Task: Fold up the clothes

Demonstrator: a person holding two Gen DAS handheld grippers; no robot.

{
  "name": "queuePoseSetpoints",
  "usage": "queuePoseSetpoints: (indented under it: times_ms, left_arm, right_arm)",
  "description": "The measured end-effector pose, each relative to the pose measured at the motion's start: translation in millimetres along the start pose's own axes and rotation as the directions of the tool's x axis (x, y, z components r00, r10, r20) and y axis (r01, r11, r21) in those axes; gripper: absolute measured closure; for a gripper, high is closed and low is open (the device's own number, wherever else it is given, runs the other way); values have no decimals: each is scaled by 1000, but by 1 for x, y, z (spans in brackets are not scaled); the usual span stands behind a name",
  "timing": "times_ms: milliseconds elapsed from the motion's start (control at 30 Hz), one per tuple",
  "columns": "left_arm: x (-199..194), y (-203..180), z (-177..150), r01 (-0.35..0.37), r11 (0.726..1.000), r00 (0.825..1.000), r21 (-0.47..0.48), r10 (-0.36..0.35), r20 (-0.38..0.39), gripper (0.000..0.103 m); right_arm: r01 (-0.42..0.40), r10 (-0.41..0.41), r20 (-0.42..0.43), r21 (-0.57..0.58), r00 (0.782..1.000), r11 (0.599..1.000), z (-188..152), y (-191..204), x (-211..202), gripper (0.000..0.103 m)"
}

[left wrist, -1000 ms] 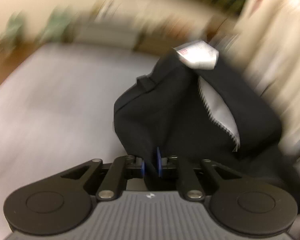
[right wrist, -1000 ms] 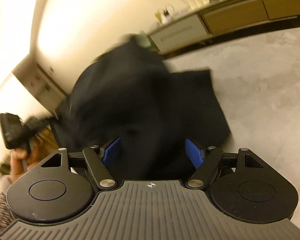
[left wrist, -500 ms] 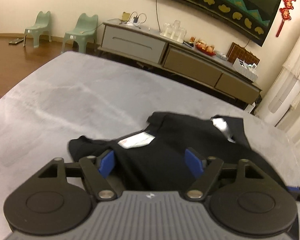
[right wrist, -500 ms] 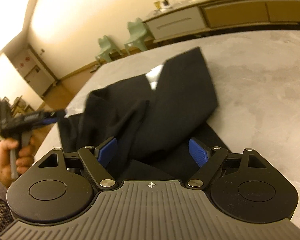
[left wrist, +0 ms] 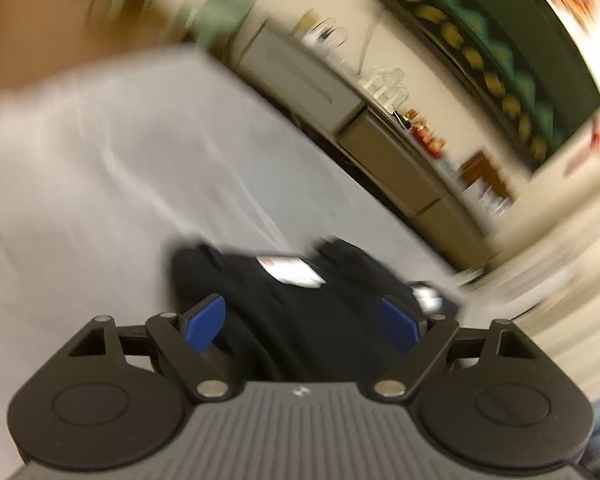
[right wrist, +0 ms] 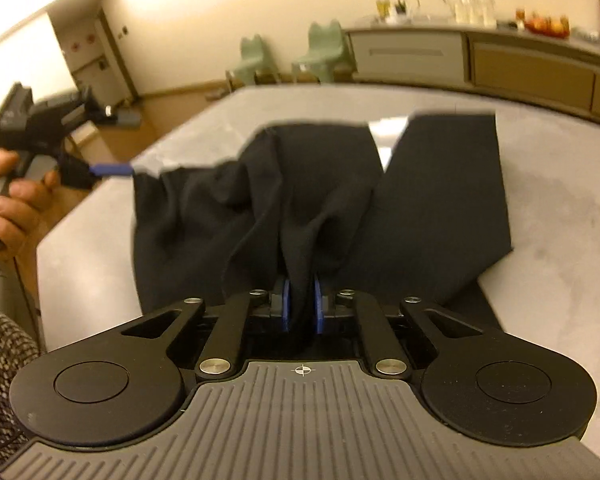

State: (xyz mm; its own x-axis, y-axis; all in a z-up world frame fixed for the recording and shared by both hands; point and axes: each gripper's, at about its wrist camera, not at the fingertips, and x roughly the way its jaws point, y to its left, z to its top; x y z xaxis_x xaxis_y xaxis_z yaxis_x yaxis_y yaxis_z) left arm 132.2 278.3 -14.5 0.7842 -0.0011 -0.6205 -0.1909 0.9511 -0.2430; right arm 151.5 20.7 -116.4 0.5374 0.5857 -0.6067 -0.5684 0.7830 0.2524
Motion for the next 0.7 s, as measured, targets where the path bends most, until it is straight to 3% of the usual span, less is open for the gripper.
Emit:
queuePoseSetpoints:
  times_ms: [167,233,333,433,467,500,533,567,633,700]
  left_arm:
    - [-16,7,0,21,1000,999,16,-22,25,15]
    - [-4,-13,-2,149,989,989,8,-149,-15,12]
    - [34,-68,-7,259,964,961,59,-251,-115,9]
    - [84,-132,-9,277,947,950,161,-245,-191,6]
    - [105,-150,-12,236,949,958,209,-191,-213,8]
    - [122,-158,-18,176,956,966,236,-122,-226,44]
    - [138,-164,-22,121,959,970,256,-60,-235,72]
    - [136,-158,-16,131,971,973,201,-87,-213,99]
    - [129,-146,-1,155,984,977,90,-140,-158,99]
    - [69,-122,28,216,976,975,1,-216,57,100]
  right_arm:
    - [-158,161,11,-133,987,978,-5,41,-8,96]
    - [-197,197,-23,-194,980,961,-13,63,-1,99]
    - [-192,179,-71,-255,981,948,-23,89,11,99]
    - [-172,154,-86,-258,984,951,-27,90,17,99]
    - [-165,149,-81,-244,986,956,-27,85,16,99]
    - [-157,144,-75,-230,987,960,-26,80,15,97]
    - [-150,138,-70,-215,988,965,-26,75,14,91]
    - [-143,133,-62,-193,989,971,-24,68,12,88]
    - [-122,118,-36,-129,992,984,-17,49,5,73]
    - [-98,99,-1,-52,995,994,-10,25,-7,66]
